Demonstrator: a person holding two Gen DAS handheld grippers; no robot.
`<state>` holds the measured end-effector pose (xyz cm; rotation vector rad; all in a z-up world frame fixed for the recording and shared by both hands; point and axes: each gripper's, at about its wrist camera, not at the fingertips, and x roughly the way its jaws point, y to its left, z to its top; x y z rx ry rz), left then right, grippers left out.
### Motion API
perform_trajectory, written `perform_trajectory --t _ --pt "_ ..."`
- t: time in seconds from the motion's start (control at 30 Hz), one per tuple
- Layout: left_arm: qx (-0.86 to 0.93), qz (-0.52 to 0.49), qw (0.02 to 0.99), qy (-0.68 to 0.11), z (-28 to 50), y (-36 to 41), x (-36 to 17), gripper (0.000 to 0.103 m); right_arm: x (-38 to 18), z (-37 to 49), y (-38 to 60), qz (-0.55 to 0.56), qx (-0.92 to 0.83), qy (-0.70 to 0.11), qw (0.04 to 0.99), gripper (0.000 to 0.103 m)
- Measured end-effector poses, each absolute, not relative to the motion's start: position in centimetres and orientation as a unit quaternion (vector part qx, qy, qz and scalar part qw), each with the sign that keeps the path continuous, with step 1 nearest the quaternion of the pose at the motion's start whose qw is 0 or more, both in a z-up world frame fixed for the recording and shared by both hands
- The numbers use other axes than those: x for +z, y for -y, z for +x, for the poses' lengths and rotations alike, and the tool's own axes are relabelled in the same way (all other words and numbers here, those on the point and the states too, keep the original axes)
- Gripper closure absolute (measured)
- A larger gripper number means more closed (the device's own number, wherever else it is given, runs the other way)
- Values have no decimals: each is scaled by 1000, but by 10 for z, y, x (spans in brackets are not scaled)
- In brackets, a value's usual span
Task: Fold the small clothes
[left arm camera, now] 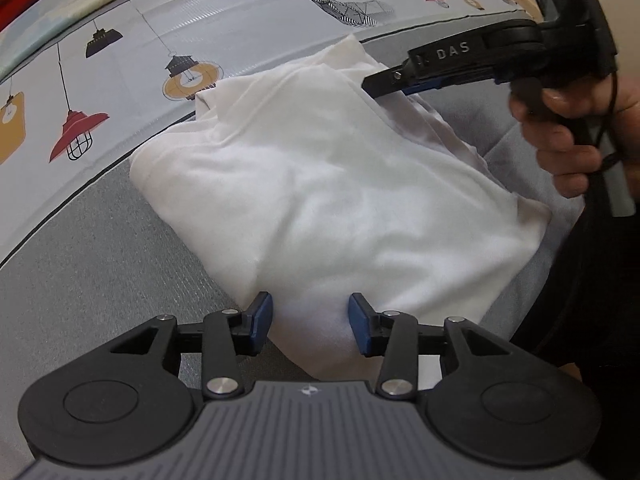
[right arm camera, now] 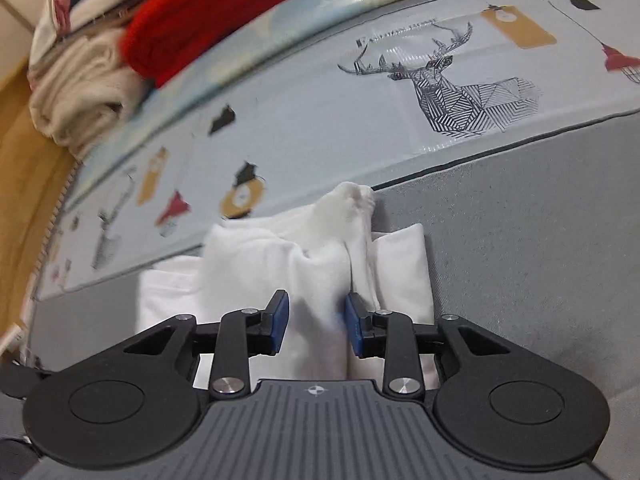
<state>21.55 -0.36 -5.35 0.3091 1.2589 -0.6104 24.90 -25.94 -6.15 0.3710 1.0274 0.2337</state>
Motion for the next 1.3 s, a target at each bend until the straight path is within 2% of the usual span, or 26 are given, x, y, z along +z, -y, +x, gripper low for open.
perform_trajectory --t 0.13,0.17,0.2,0.27,0.63,0.73,0.9,0.97,1.03,1.17,1.3 --pt "-280 138 754 -578 219 3 -55 56 -63 255 256 177 118 -480 851 73" --pt "-279 136 754 -579 220 2 -55 56 -64 257 254 171 118 -477 854 84" --pt "-278 134 754 -580 221 2 -55 56 -64 258 252 165 117 -475 856 90" --pt "-276 132 755 -580 222 1 -56 56 -62 257 251 165 116 -469 860 97" --pt "-269 139 775 -554 218 6 -50 56 -43 247 271 194 69 -419 884 98" --pt "-258 139 785 -546 219 7 -46 51 -45 247 274 182 41 -416 890 98" --pt "-232 124 808 -527 227 -2 -37 50 -42 240 280 158 17 -417 895 92" --pt "-221 110 822 -512 231 -6 -31 50 -35 233 285 148 13 -401 904 83" --pt "-209 96 834 -501 235 -10 -27 50 -27 224 292 147 21 -387 910 78" --pt "-198 77 843 -493 242 -9 -22 50 -20 207 299 148 102 -389 903 72" --pt "-197 92 839 -499 244 2 -28 50 -23 188 288 108 213 -420 876 72"
